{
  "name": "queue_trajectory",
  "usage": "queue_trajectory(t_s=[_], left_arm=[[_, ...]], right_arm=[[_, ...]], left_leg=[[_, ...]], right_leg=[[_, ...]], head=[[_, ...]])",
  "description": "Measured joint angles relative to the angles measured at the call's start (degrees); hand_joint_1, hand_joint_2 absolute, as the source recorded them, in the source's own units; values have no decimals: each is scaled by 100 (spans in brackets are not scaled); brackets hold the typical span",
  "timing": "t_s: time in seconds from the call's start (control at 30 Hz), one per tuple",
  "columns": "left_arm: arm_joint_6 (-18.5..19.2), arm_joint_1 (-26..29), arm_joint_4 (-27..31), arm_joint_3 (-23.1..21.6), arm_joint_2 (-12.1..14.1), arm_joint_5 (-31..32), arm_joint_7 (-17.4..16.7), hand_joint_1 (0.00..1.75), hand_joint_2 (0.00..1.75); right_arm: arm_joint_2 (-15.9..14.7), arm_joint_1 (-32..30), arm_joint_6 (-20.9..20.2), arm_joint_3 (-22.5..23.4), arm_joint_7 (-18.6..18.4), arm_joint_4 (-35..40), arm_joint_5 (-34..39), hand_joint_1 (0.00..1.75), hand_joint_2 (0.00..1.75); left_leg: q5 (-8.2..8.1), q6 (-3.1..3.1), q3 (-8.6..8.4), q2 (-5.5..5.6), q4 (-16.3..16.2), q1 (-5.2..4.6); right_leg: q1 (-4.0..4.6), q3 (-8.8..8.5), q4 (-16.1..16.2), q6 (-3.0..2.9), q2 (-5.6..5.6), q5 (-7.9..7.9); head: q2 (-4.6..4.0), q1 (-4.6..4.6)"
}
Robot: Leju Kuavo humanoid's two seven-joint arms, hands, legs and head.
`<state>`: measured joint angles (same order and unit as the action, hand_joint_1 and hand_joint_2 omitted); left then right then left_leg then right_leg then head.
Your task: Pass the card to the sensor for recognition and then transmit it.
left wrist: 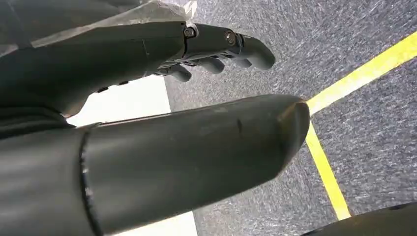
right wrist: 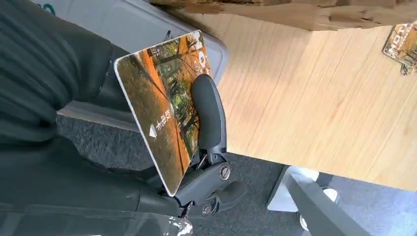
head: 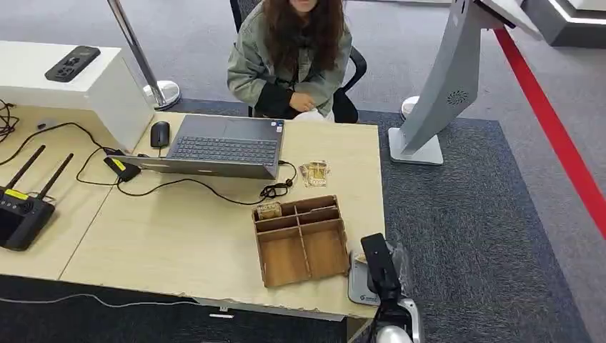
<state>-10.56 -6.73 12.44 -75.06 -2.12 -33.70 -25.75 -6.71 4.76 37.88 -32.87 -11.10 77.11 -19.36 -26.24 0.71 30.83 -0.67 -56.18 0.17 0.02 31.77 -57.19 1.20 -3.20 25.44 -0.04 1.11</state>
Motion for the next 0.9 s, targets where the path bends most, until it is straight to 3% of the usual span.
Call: queue_trajectory(t_s=[0.23, 0.6, 0.77, 0.9], left_arm=[[2, 3, 0, 0, -2, 9, 0, 0, 0], [149, 1, 0, 0, 15, 201, 11, 0, 0], [214, -7, 0, -2, 39, 312, 15, 0, 0], [243, -29, 0, -9, 50, 383, 37, 0, 0]], right_arm=[[-2, 47, 0, 18, -148, -35, -568, 175, 175], [-577, 891, 0, 87, -1516, 1164, -2251, 175, 175], [-756, 1677, -83, -81, -1974, 1532, -2204, 175, 175], [-778, 2421, -328, -420, -2061, 1510, -1845, 175, 175]], left_leg=[[0, 0, -1, 0, 0, 0], [5, 4, -3, -2, 0, -4], [7, 1, -2, -1, 0, -3], [9, 0, 0, -2, 0, -2]], right_leg=[[0, 0, 0, 0, 0, -1], [-1, -3, 0, 5, 1, -6], [-1, -3, -2, 3, 1, -7], [-1, -4, -3, -1, 0, -10]], head=[[0, 0], [0, 0], [0, -2], [0, 0]])
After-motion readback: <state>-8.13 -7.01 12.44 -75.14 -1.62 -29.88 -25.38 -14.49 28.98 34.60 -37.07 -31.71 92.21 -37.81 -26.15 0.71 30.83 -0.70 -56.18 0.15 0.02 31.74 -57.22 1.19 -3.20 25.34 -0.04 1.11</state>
